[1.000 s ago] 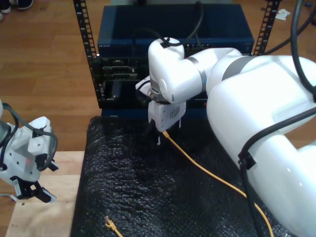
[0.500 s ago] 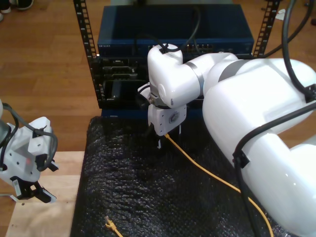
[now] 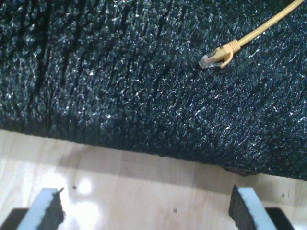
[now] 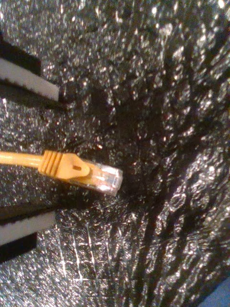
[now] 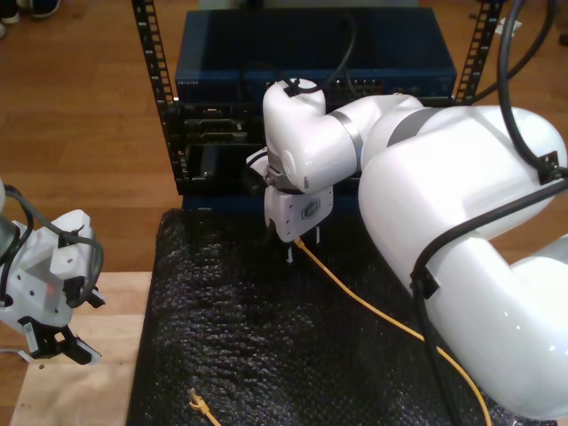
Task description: Grab the cable and plug it in
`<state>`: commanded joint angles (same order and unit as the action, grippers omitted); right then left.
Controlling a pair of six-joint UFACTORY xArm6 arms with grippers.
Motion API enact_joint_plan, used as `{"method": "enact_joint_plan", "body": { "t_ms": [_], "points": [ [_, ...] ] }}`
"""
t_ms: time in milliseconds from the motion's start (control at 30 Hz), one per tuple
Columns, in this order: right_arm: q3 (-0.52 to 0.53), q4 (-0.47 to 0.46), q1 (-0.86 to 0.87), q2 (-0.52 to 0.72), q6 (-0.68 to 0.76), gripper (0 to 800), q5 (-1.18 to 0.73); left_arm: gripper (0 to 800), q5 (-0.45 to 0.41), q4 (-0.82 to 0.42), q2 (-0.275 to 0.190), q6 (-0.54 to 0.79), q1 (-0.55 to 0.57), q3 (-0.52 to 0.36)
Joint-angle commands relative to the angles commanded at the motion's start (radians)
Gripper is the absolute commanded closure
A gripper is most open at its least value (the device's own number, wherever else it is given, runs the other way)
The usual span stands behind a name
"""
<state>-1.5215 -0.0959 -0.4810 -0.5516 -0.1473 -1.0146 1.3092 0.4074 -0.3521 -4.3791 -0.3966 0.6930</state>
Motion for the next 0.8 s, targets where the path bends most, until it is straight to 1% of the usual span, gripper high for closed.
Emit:
{"method": "enact_joint_plan", "body": {
  "t_ms": [67,267,433,467,800],
  "points": [
    [-0.002,-0.002,0.000,-0.002,0.000,371,0.000,0,0.000,0.000,0.000,0.000,0.000,0.000],
    [-0.002,-0.003,0.000,-0.003,0.000,408,0.000,1,0.002,0.000,0.000,0.000,0.000,0.000],
    [-0.002,-0.003,0.000,-0.003,0.000,459,0.000,0,0.002,0.000,0.000,0.000,0.000,0.000],
    [-0.003,-0.003,0.000,-0.003,0.000,479,0.002,0,0.002,0.000,0.000,0.000,0.000,0.000],
    [-0.020,-0.011,-0.002,-0.011,0.000,496,0.000,1,0.002,0.000,0.000,0.000,0.000,0.000]
  ]
}}
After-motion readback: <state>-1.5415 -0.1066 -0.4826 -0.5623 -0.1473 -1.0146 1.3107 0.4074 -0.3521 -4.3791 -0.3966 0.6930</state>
